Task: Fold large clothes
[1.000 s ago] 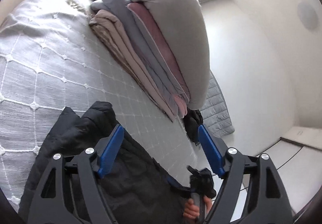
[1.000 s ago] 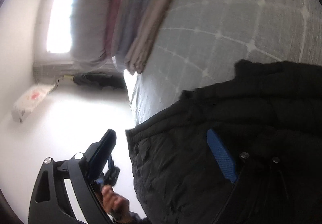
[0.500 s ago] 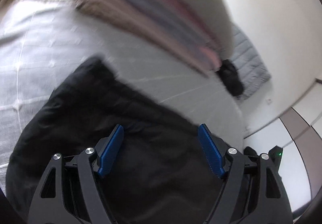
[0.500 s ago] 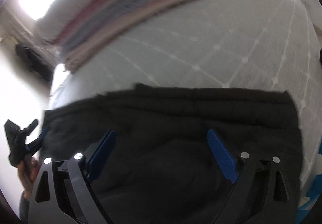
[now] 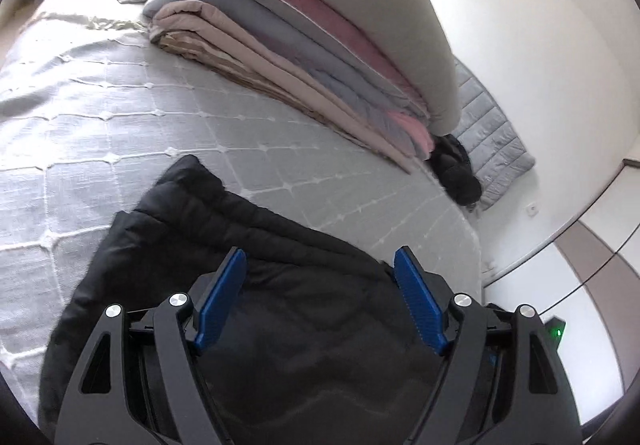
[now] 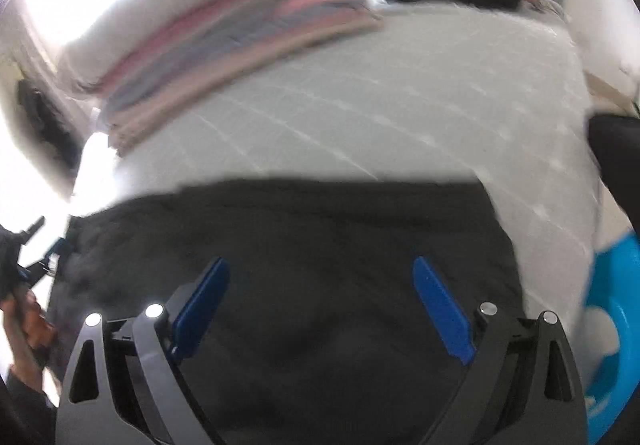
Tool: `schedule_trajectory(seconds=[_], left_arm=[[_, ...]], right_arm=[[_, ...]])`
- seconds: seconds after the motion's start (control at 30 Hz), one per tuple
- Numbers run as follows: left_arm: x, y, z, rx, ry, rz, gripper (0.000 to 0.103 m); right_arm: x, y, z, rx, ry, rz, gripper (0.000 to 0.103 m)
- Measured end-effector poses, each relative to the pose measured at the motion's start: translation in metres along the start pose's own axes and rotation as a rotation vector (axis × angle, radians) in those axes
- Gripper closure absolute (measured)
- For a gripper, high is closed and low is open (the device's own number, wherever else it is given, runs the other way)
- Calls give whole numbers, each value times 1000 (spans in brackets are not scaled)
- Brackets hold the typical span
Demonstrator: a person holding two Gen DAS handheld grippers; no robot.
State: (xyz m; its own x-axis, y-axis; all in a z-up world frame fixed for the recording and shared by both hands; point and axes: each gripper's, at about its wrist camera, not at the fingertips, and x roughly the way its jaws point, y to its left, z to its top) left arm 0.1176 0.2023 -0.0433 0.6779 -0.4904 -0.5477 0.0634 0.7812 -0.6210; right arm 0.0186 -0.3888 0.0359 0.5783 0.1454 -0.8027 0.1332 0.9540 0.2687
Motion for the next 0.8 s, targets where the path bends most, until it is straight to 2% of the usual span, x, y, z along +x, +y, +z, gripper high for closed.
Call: schedule_trajectory(seconds=[0.03, 0.1, 0.2, 0.27, 0.33, 0.37, 0.47, 0.53, 0.63, 0.7, 0.73, 0.8], left_arm=[[9, 7, -2, -17, 31, 21, 30], [25, 18, -9, -41, 86, 45, 30], [21, 11, -9, -5, 76, 62, 30], [13, 5, -8, 6, 55, 37, 30], [6, 0, -8, 29, 36, 24, 30], [6, -1, -9, 39, 35, 29, 30], [17, 3, -13, 54, 74, 77, 30], [15, -1, -14, 63, 74, 92, 30], [-1, -15, -15, 129, 29, 125, 30], [-9, -24, -18, 184, 8, 162, 30], [-13, -29, -20, 215, 2, 188, 30], [-16, -36, -25, 271, -5, 233, 30]], right_arm=[[12, -12, -9, 18, 42, 12, 13], [19, -21, -17, 22, 46, 46, 13], [5, -18, -14, 50, 36, 48, 13], [-13, -11, -15, 44, -19, 70, 13], [-23, -1, -20, 9, -57, 49, 13], [-22, 0, -24, -1, -50, 24, 13], [16, -3, -37, -27, 62, -5, 10], [11, -1, -38, -26, 51, -12, 10], [-10, 6, -39, 9, 4, 22, 10], [-20, 21, -43, -44, -26, 13, 10], [-22, 28, -47, -75, -26, -1, 10], [-9, 35, -56, -107, 29, -28, 9]])
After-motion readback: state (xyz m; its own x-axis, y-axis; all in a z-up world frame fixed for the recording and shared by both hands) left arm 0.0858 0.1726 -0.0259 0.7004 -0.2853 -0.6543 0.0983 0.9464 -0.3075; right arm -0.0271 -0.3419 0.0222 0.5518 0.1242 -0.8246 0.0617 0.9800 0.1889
